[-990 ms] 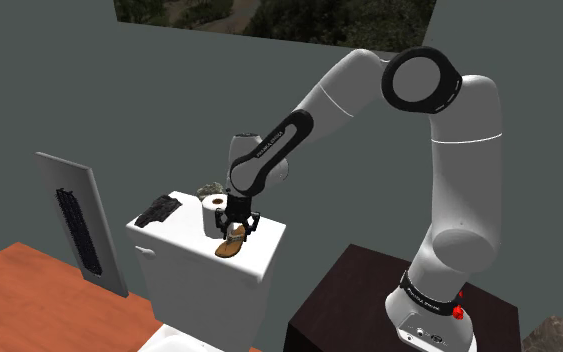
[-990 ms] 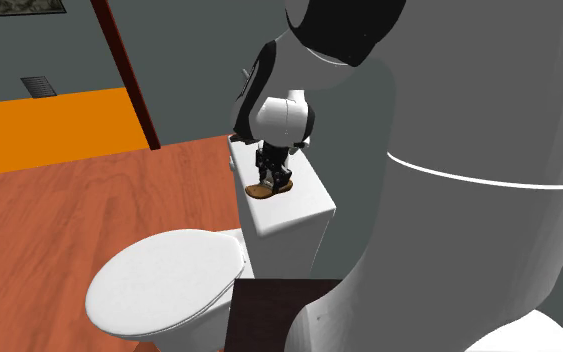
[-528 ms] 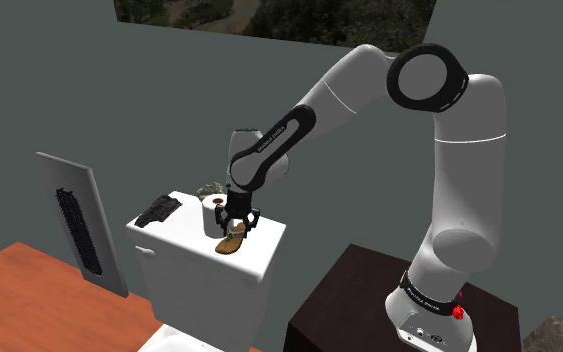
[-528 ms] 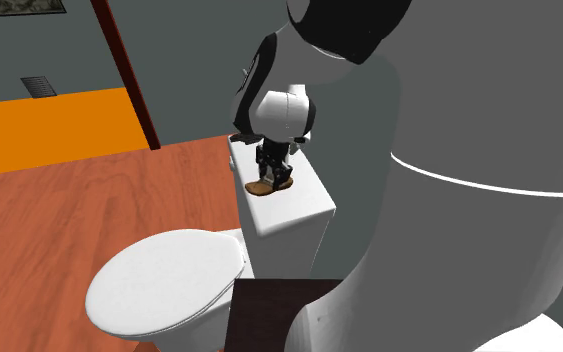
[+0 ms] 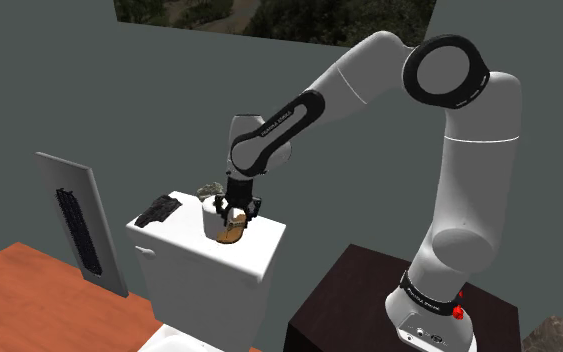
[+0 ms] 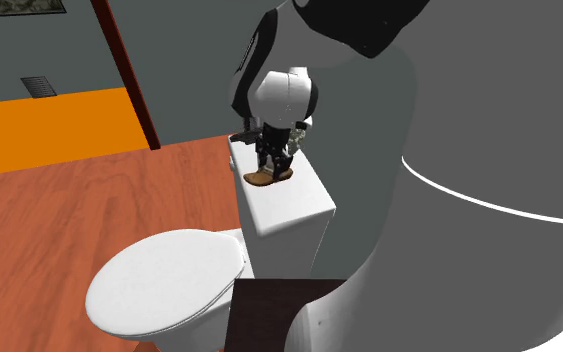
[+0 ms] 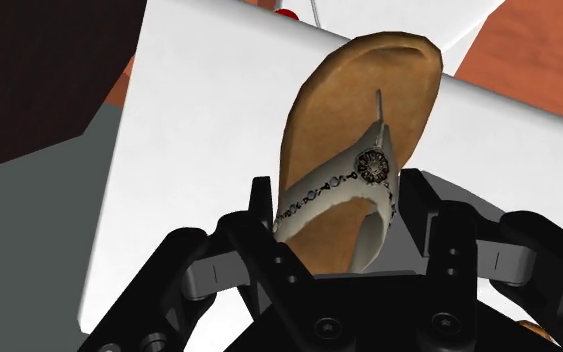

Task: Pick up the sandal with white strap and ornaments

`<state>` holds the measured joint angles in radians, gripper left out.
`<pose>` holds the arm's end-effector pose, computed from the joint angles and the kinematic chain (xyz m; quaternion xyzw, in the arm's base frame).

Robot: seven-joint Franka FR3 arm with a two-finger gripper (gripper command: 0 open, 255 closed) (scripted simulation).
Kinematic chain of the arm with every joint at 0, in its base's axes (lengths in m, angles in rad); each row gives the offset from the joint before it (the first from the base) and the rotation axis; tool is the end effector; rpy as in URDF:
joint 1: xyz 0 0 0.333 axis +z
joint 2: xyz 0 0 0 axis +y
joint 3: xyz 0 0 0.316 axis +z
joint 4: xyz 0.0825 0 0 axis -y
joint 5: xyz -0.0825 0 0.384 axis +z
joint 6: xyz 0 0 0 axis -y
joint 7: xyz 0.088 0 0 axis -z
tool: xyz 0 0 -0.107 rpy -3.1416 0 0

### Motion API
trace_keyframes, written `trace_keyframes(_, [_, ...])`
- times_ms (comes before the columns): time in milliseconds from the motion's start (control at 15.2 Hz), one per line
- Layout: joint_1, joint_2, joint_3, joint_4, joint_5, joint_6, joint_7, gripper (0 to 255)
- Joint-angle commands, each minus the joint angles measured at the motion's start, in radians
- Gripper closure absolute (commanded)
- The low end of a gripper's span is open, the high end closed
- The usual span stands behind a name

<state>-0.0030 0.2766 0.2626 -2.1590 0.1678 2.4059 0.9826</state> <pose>0.5441 0.1446 0.2716 -0.9056 0.4141 0.0628 0.0669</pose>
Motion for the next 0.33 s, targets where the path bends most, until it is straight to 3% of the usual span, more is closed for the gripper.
trace_keyframes(0, [-0.001,-0.019,0.002,0.004,0.002,-0.023,0.003,255])
trace_keyframes(264, [-0.002,-0.04,0.003,0.009,0.005,-0.048,0.005,255])
